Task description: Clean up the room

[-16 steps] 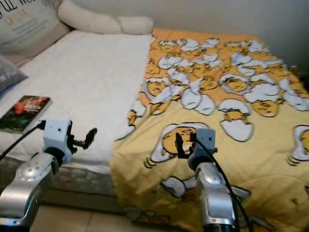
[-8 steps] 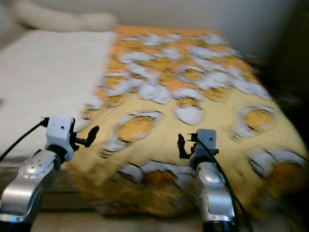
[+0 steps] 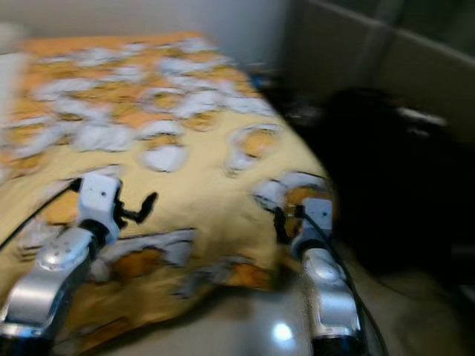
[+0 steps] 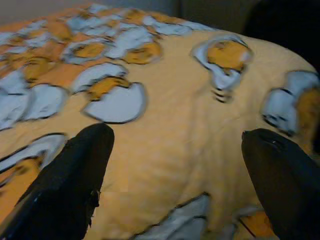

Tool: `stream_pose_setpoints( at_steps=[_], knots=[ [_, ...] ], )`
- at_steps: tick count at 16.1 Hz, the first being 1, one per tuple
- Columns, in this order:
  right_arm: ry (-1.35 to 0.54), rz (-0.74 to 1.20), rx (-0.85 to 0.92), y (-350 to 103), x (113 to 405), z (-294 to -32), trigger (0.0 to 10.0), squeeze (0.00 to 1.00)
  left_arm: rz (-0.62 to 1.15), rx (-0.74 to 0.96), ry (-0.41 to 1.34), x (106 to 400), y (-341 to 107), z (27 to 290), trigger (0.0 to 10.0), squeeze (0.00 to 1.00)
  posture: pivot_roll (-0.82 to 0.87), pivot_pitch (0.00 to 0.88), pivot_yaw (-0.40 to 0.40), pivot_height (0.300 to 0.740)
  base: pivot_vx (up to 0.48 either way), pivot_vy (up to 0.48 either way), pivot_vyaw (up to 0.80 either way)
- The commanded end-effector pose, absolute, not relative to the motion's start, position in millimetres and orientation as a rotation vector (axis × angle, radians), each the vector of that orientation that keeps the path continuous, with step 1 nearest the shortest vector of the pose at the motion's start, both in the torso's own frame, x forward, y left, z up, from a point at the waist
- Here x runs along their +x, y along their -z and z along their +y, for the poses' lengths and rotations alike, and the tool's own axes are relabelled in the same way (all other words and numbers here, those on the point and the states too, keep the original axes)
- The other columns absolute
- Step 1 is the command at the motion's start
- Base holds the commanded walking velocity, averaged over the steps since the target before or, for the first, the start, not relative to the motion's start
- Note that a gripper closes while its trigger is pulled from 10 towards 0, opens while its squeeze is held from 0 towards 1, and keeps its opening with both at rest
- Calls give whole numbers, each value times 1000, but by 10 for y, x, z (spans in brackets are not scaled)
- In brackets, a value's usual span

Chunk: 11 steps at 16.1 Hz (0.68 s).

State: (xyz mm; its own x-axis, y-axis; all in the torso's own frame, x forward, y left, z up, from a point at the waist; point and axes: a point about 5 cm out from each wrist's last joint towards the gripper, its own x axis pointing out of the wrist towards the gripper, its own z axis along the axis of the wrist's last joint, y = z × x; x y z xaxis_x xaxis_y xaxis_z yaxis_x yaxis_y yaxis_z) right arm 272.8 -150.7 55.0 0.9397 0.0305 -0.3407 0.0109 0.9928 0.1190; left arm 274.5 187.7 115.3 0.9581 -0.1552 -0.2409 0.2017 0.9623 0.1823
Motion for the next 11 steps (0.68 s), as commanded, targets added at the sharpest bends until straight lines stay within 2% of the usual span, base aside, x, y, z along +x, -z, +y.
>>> stream_pose_setpoints(
  at_steps=[1, 6, 7, 8, 9, 11],
  knots=[
    [-8, 331, 116, -600, 2773, -1526, 10000, 1000, 209, 207, 191, 2757, -1186, 1853, 10000, 8, 80, 0, 7, 740, 0, -349, -800],
    [-1, 334, 129, -595, 2795, -1533, 10000, 1000, 209, 210, 193, 2768, -1192, 1858, 10000, 12, 79, 0, 10, 740, 0, -325, -800],
    [-9, 330, 128, -598, 2802, -1529, 10000, 1000, 214, 178, 182, 2772, -1182, 1861, 10000, 0, 72, 0, 15, 740, 0, 0, 0],
    [-20, 322, 130, -606, 2805, -1518, 10000, 400, 215, 156, 168, 2776, -1175, 1870, 10000, 0, 72, 0, 14, 740, 0, 0, 0],
    [-34, 302, 135, -632, 2810, -1494, 10000, 0, 210, 142, 162, 2784, -1177, 1877, 10000, 0, 74, 0, 12, 740, 0, 0, 0],
    [-40, 296, 102, -648, 2816, -1483, 10000, 0, 186, 156, 176, 2796, -1213, 1870, 10000, 0, 74, 0, 12, 740, 0, 0, 0]
  ],
)
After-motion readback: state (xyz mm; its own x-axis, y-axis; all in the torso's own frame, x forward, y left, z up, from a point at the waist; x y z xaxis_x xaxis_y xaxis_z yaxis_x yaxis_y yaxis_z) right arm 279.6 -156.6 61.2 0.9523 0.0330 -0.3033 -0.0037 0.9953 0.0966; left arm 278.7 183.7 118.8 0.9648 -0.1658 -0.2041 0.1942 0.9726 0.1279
